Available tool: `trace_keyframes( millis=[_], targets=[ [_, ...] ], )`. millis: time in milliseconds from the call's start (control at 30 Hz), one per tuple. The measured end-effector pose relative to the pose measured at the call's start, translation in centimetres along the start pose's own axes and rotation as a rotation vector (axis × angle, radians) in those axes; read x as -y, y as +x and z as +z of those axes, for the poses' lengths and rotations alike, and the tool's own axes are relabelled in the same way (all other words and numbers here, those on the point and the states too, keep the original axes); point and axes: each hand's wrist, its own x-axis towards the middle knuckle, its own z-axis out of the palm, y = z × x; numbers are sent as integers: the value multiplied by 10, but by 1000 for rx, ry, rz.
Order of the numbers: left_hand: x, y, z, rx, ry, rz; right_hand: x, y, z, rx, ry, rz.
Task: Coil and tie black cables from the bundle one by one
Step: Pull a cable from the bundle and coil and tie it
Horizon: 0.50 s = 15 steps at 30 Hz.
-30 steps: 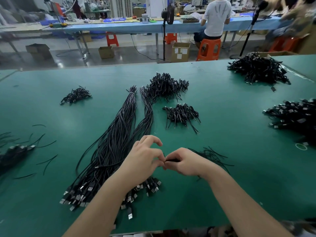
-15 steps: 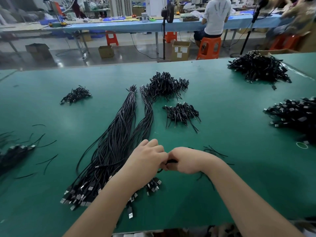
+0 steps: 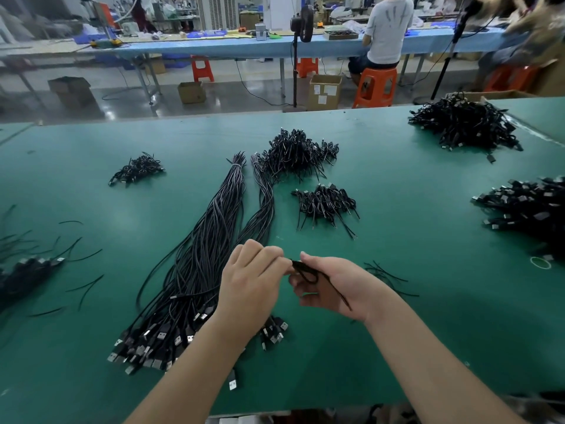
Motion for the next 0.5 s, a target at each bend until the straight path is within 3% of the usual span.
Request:
trace_keyframes(
  millis=[167,300,400,500],
  targets=[
    [-8,0,1,-94,-135,-180,-8,0,2,68,242,-139],
    [-17,0,-2,-35,-275,-452,-10,4,6,12,207,-254],
    [-26,4,-2,7,-454,-797,-13,7,8,-27,135,-335],
    [-31,8,-1,68,-861,-1245,-17,8,6,-143,-35,-441]
  ],
)
